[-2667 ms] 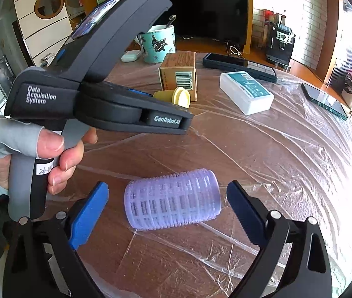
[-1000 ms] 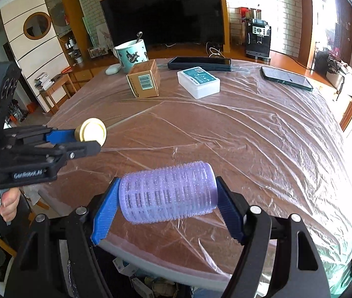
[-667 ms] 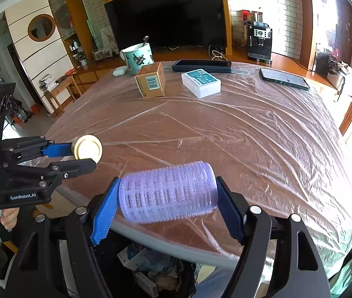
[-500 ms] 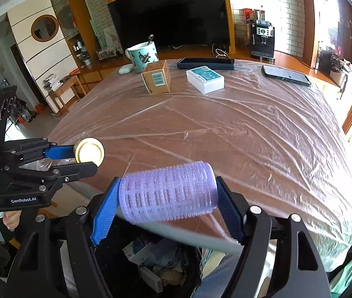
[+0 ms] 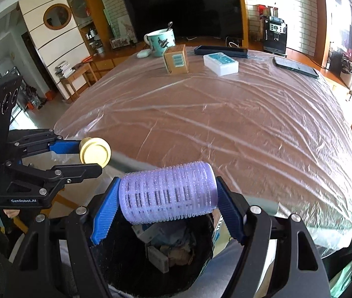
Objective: Collect trash
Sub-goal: 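Carry the yellow cup with the left tool while the right tool carries the roller over the bin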
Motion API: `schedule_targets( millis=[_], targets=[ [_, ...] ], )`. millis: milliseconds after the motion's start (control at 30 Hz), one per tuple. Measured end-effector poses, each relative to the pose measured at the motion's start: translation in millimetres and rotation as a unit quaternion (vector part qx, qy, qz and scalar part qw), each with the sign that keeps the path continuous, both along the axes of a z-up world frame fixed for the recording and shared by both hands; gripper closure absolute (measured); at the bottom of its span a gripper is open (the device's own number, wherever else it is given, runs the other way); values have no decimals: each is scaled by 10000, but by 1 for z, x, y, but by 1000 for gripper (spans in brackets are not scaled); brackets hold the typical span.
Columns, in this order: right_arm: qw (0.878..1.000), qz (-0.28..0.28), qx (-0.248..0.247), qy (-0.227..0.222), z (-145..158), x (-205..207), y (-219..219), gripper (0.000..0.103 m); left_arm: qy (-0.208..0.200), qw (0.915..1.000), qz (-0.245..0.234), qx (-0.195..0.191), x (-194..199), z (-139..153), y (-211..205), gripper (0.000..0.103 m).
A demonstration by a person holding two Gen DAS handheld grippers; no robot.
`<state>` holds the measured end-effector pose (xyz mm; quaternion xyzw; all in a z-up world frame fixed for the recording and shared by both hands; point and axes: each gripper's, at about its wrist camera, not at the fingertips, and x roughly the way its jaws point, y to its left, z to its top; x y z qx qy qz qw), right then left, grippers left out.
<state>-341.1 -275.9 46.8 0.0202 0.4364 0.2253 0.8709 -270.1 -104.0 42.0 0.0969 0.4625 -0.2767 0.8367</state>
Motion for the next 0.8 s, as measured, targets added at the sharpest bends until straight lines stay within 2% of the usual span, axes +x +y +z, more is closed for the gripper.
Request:
schedule_targets(
  millis=[800],
  targets=[
    [9986,156,-221,462,-39,-22,10,30,327,9988,-213,297,-27,-39,-10,57]
  ],
)
